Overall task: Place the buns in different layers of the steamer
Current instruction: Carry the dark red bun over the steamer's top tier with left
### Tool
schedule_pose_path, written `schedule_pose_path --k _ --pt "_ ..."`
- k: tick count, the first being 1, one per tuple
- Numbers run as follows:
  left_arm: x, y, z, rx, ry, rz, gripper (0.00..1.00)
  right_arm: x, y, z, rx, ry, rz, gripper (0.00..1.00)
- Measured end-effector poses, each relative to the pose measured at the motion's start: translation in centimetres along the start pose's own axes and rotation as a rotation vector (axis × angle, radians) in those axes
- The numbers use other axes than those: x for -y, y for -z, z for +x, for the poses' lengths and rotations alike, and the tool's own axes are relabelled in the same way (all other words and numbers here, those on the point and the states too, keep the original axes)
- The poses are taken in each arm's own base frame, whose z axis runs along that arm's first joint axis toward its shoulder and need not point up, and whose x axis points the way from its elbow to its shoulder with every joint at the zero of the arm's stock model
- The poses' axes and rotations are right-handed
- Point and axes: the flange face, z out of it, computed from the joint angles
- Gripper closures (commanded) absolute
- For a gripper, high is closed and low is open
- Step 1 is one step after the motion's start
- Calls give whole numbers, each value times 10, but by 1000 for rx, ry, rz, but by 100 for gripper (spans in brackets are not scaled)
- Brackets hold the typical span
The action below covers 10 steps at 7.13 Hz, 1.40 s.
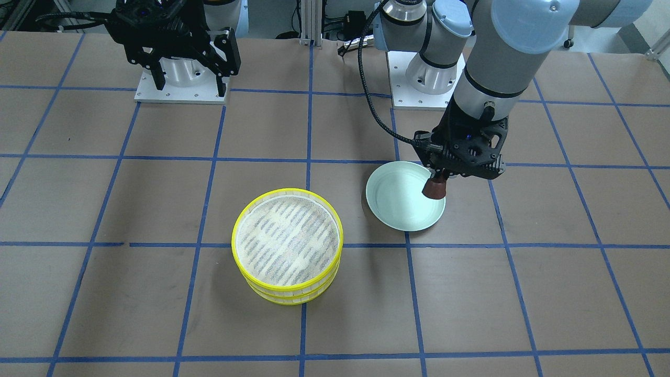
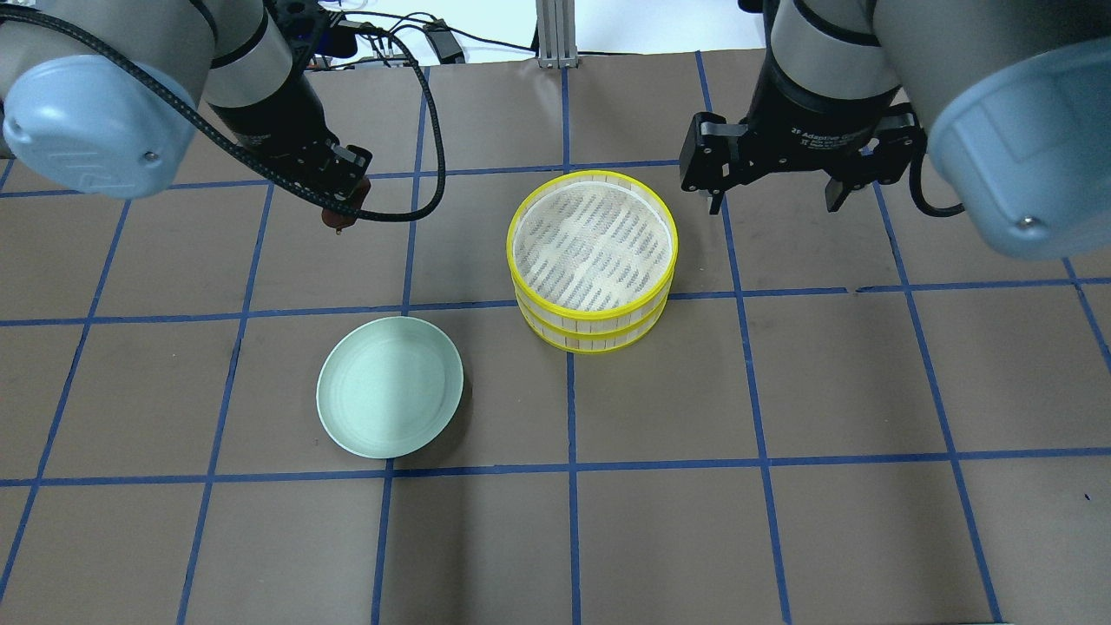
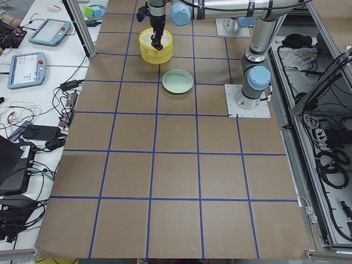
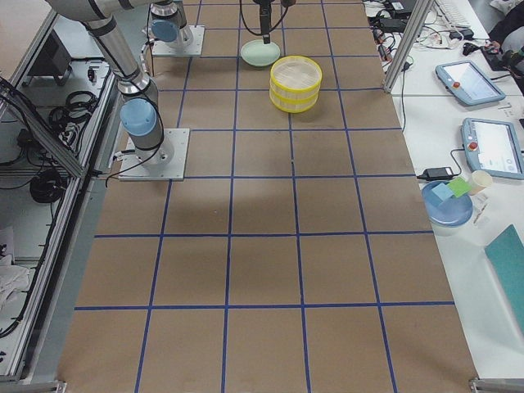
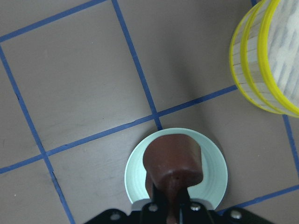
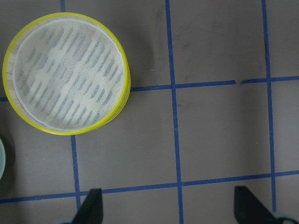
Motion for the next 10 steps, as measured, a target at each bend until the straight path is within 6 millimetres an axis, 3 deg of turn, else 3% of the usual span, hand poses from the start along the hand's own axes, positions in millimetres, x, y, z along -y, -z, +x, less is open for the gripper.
schedule_pose_path --k 5,10 --pt "28 -3 44 -234 294 132 100 -4 -1 -2 -1 8 -10 0" --pt "54 -69 125 -311 327 105 100 -3 -1 -1 -6 6 -9 0"
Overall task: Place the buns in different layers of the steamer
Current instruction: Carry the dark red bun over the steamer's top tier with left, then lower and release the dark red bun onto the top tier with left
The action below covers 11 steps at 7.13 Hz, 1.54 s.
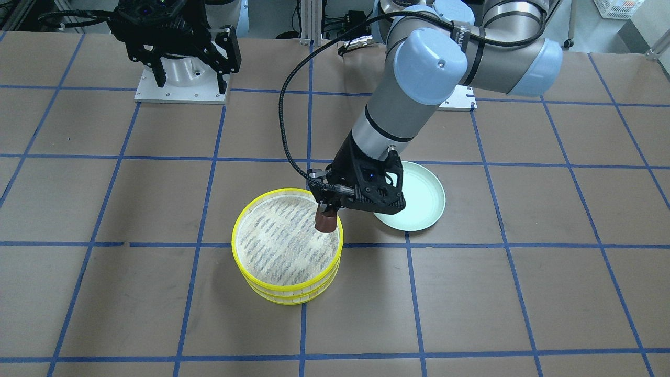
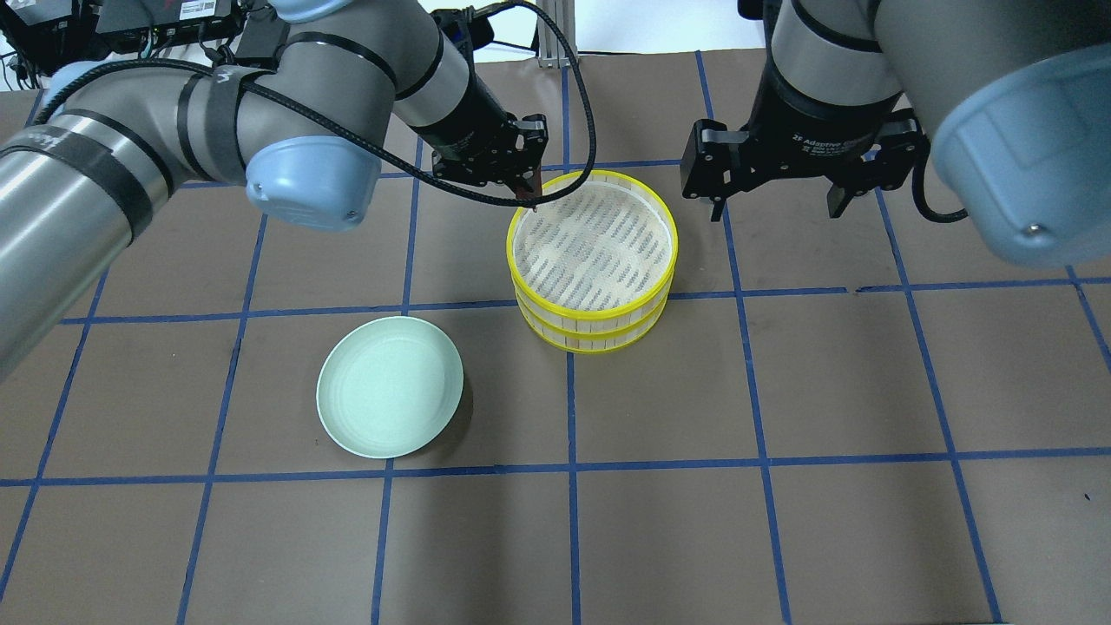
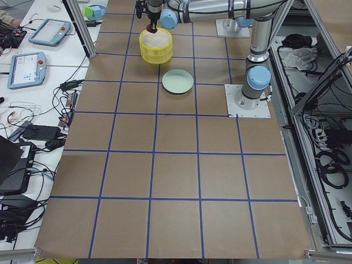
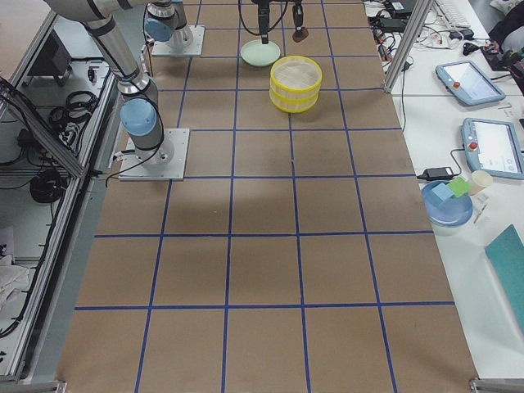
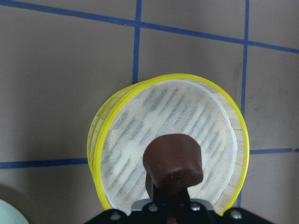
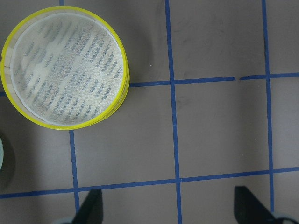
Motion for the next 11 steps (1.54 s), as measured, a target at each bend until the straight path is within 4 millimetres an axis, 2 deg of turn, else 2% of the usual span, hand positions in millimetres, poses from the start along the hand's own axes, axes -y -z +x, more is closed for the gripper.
schedule_pose_path --k 1,2,3,4,9,11 --pt "-3 -18 10 0 -8 -8 85 0 0 -1 1 1 0 0" --pt "-5 -33 18 0 -12 -11 61 -1 0 -1 2 2 0 0" --pt "-5 -43 23 -1 -3 -13 22 0 0 -1 3 2 2 0" --pt "-6 -48 25 -1 11 -13 0 0 0 -1 1 2 1 0" --pt "-2 -42 30 -24 42 24 0 1 -4 -2 8 -1 -7 0" --pt "-3 -32 28 -12 11 21 0 4 -7 -2 12 -3 -5 6"
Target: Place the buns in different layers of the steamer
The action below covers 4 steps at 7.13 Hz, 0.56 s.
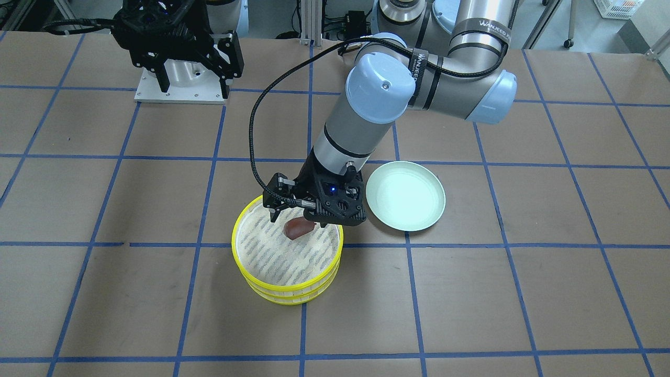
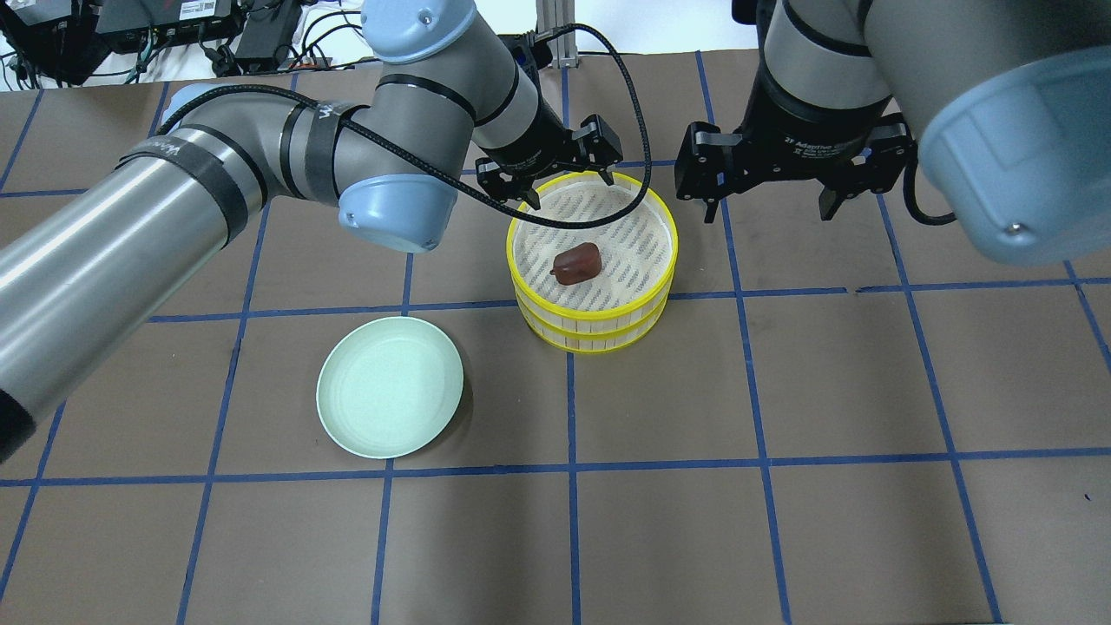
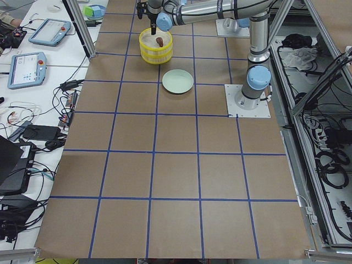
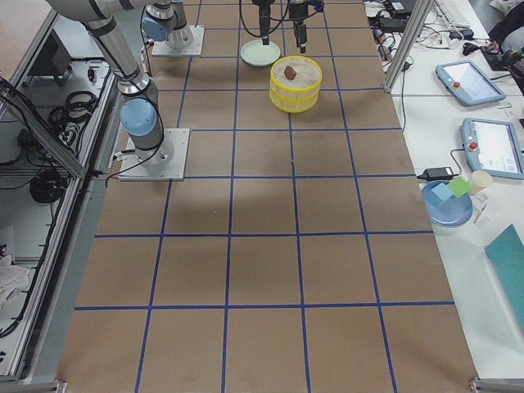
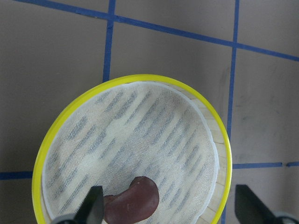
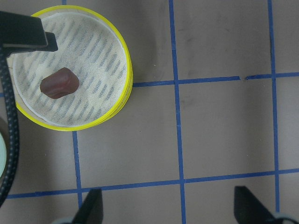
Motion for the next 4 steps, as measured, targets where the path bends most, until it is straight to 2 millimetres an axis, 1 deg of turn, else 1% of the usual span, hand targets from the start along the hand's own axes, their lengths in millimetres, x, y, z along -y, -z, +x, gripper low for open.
schedule_pose_path --k 1,2,4 --pt "1 11 -9 22 -45 -17 0 1 -1 0 4 0 1 2" --pt "3 26 -23 57 -98 -33 0 2 -3 -3 27 4 -2 1" --pt "-2 58 -53 170 -206 -95 0 3 -5 -6 74 30 -4 0"
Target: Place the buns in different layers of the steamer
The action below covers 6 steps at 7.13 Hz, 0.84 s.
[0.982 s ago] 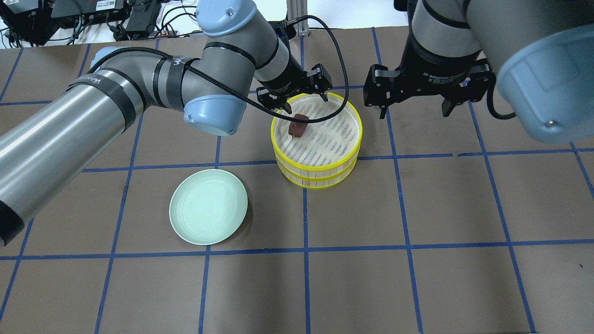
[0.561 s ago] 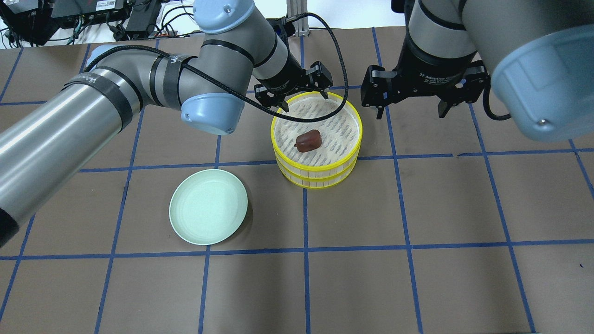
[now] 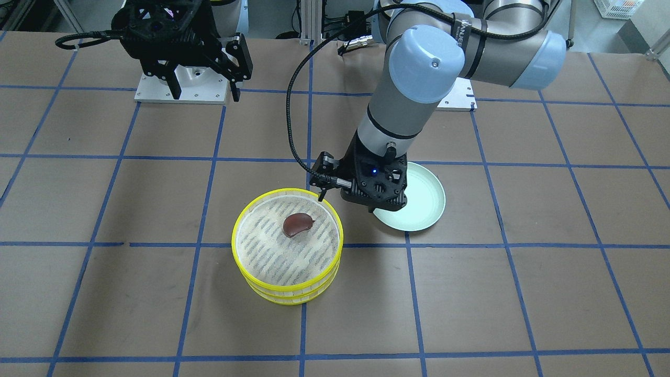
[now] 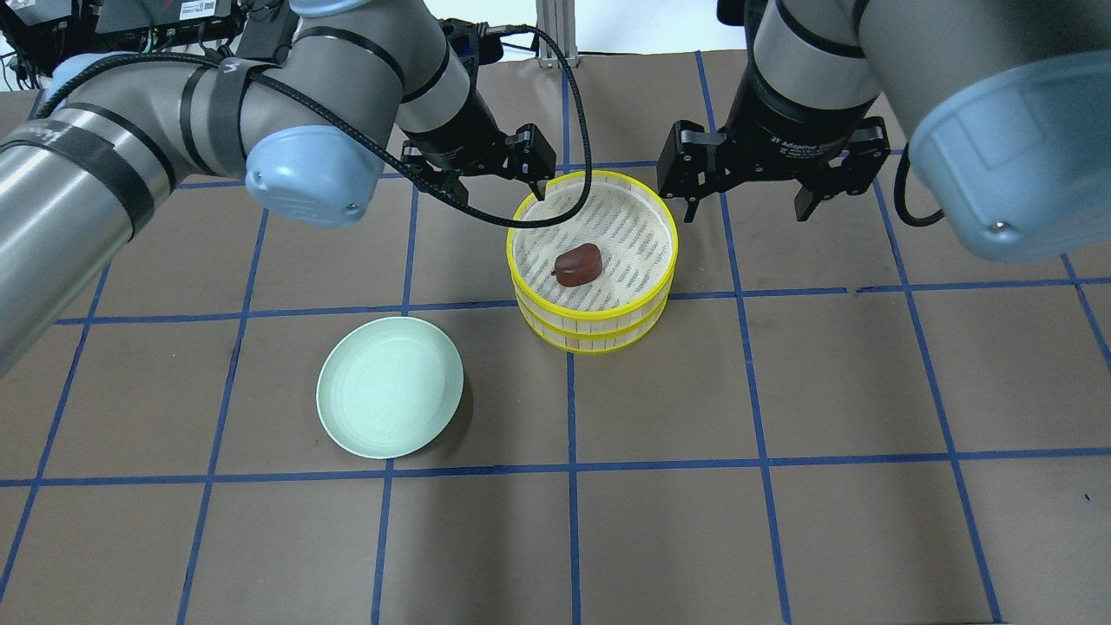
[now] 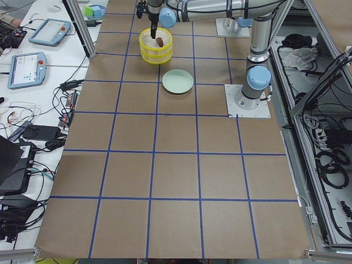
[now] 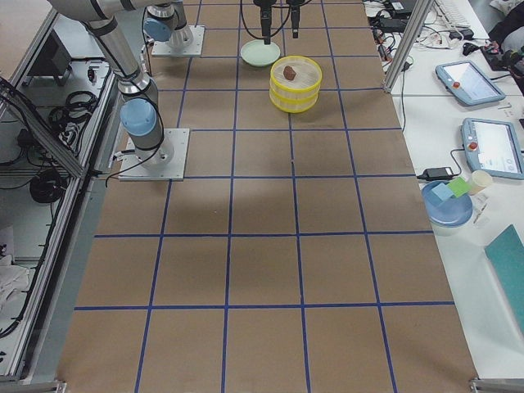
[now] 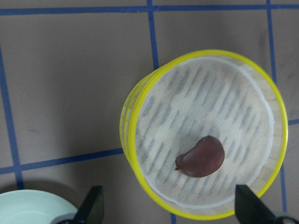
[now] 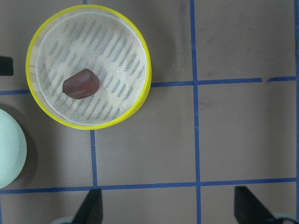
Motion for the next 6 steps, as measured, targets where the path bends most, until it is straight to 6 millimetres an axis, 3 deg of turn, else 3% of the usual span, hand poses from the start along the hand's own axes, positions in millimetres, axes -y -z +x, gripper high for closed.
schedule_pose_path --k 2,4,6 --pt "-17 37 -41 123 -20 -45 0 5 2 7 4 2 9 0" --pt "-34 74 -93 158 -4 -85 0 15 4 34 -1 -19 9 0" --pt "-54 100 -118 165 28 -93 0 15 6 41 -5 -21 10 0"
